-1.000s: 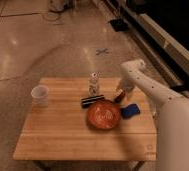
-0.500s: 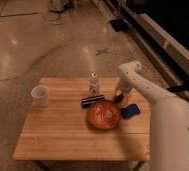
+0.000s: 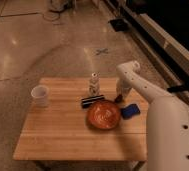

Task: Place the pepper in the ceramic bowl

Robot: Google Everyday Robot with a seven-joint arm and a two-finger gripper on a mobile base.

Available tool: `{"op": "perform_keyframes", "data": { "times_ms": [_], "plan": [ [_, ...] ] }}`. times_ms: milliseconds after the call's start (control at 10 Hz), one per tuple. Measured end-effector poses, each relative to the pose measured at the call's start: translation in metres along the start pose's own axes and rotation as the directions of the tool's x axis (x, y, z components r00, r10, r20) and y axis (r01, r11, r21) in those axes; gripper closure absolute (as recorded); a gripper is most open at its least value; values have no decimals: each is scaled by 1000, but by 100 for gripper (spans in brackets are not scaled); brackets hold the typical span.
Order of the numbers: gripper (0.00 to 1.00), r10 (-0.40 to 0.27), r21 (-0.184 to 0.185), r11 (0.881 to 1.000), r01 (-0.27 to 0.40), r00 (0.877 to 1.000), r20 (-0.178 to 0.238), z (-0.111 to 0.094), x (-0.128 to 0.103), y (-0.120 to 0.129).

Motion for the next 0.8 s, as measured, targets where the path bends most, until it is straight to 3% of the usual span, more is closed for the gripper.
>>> {"op": "perform_keyframes", "data": {
  "times_ms": [100,600,800],
  "plan": [
    [100,15,4,1000,-15,1000,-3,-4,3,2],
    [100,74,42,997,-72,996,-49,-41,17,8],
    [100,64,53,997,-62,997,-51,-63,4,13]
  ]
}}
